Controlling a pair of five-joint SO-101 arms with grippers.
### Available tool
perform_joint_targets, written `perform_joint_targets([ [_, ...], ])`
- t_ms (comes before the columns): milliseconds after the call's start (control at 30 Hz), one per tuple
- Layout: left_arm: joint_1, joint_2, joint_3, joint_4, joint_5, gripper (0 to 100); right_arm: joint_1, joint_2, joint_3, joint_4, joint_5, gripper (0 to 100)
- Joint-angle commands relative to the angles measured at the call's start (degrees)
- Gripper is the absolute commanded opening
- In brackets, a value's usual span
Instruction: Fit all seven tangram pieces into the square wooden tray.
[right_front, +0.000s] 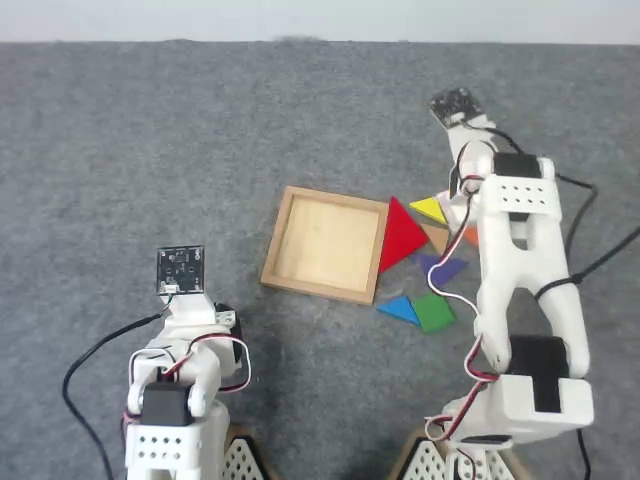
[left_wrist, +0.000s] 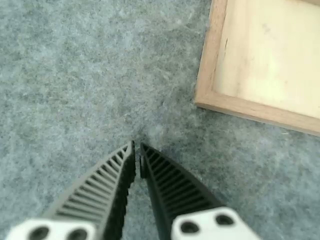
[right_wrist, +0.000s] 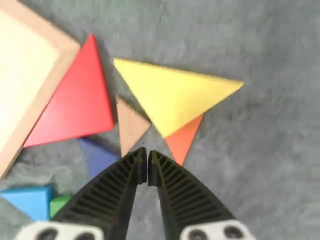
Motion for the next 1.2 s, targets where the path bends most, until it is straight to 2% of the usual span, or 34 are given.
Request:
perform_joint_targets([
  [0, -0.35, -1.14, -0.75, 0.26, -0.88, 1, -2.33, 0.66, -6.86, -1.45, 5.98, 10.9],
  [167, -0.35, -1.14, -0.75, 0.26, -0.88, 1, -2.15, 12.00, -19.60, 2.07, 8.88, 22.5],
  [267, -0.35, -1.14, -0.75, 0.26, -0.88, 1, -0.84, 21.76, -29.01, 4.79, 5.10, 23.5],
  [500, -0.35, -1.14, -0.75, 0.26, -0.88, 1, 2.33, 36.62, -46.07, 7.96, -32.53, 23.7],
  [633, -0.35, -1.14, -0.75, 0.26, -0.88, 1, 1.98, 39.16, -50.02, 15.78, -45.01, 24.7],
  [733, -0.35, -1.14, -0.75, 0.26, -0.88, 1, 1.63, 40.92, -50.81, 17.01, -51.60, 31.0],
  [867, -0.35, -1.14, -0.75, 0.26, -0.88, 1, 0.66, 45.05, -51.16, 16.92, -55.38, 38.6],
  [1167, -0.35, -1.14, -0.75, 0.26, -0.88, 1, -1.19, 48.57, -53.98, 13.85, -55.74, 39.1],
])
